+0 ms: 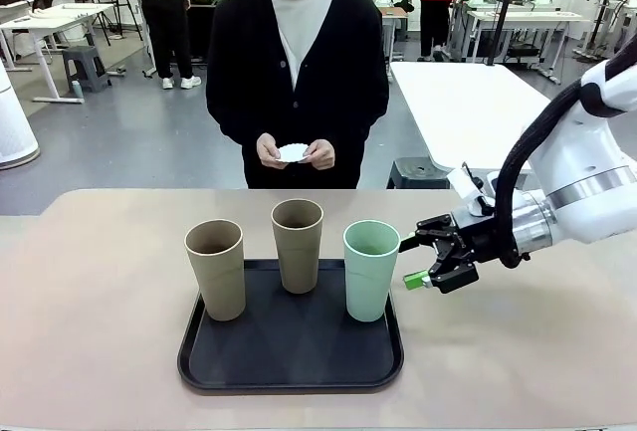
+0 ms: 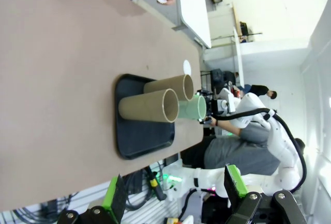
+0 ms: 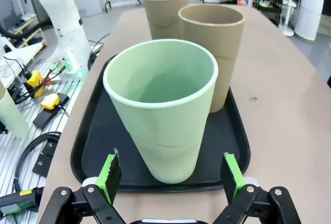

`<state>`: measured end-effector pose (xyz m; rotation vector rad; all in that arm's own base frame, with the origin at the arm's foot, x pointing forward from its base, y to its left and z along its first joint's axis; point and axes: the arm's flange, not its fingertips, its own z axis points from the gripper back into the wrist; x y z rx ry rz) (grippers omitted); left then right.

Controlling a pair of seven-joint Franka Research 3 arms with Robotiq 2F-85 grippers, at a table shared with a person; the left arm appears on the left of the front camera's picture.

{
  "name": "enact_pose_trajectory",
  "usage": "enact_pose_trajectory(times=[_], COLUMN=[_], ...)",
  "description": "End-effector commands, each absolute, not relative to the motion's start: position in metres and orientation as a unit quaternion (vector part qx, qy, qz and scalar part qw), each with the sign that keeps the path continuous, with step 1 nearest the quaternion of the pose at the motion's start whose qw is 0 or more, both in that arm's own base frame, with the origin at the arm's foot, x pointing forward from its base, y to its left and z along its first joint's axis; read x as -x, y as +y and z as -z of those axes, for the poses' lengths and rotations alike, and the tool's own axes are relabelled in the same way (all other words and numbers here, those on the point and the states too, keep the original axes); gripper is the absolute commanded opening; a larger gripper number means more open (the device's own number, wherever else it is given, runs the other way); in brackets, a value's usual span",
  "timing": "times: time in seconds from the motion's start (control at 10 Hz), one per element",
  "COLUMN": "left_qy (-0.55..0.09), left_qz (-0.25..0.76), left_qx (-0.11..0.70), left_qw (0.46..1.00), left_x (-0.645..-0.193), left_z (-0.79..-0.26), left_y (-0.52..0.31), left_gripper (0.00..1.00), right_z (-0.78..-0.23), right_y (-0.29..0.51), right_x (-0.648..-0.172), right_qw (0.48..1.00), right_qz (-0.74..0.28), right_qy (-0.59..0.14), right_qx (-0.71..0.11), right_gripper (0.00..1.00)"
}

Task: Place coasters on the table and set cups on them.
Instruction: Pick up one Reusable plastic cup and place it on a coaster set by the human.

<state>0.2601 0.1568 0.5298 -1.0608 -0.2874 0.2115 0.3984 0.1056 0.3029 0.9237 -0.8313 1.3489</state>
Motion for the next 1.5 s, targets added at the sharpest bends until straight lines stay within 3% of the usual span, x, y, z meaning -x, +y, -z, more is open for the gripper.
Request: enact_pose_trajectory(times=[0.0, 0.4, 1.0, 1.4], left_qy=[-0.139, -0.139, -0.139, -0.139], left_qz=[-0.096, -0.096, -0.096, -0.096], left_qx=[0.509, 0.509, 0.509, 0.509], left_qw=[0.844, 0.844, 0.844, 0.844], left_x=[-0.259, -0.259, -0.259, -0.259], left_z=[-0.531, -0.531, -0.531, -0.531], left_y=[0.158, 0.158, 0.158, 0.158], left_gripper=[1.00, 1.00, 1.00, 1.00], right_z=[-0.299, -0.282, -0.265, -0.254], right_y=[0.088, 0.073, 0.084, 0.106], right_x=[-0.391, -0.390, -0.399, -0.401], right_qw=[0.588, 0.553, 0.521, 0.548], right_qz=[-0.580, -0.550, -0.525, -0.527], right_qy=[-0.386, -0.419, -0.473, -0.446], right_qx=[-0.410, -0.465, -0.480, -0.472], right_gripper=[1.00, 1.00, 1.00, 1.00])
